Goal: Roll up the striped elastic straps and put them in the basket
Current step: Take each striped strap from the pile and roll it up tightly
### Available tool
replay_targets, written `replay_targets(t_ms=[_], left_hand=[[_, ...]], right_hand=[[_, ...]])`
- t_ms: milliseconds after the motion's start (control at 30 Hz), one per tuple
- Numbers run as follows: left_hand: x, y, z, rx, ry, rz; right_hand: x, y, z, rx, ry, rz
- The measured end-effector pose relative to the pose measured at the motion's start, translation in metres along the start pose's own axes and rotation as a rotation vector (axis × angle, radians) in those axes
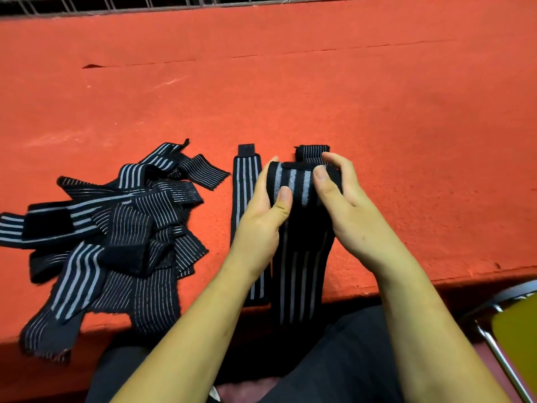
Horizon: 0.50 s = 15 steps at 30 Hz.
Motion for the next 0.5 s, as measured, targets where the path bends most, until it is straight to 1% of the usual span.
replay_targets(t_ms=[100, 200, 300, 367, 500], left_hand=[[0.005, 0.000, 0.005, -0.060, -0.048, -0.004], [0.007, -0.001, 0.008, -0.124, -0.131, -0.010], [0.006, -0.001, 0.002, -0.040, -0.092, -0.009], [0.004, 0.000, -0.004, 0.029, -0.066, -0.045], [-0.002, 0.004, -0.010, 0.110, -0.002, -0.102]], right_hand=[[0.002, 0.000, 0.000, 0.037, -0.009, -0.073], [0.005, -0.002, 0.005, 0.144, -0.127, -0.043], [0.004, -0.002, 0.007, 0.223, -0.165, 0.020], [0.005, -0.002, 0.011, 0.232, -0.153, 0.059], [0.005, 0.001, 0.016, 0.241, -0.088, 0.094]])
Point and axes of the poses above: each hand's wrist, its own y-axis away from the middle knuckle, its own x-axis out of the back of the hand, z = x × y, the point moved 3 cm from there along -y, towards the middle knuckle, and after that the axes turned 3 degrees about y, right-handed, at the moved point
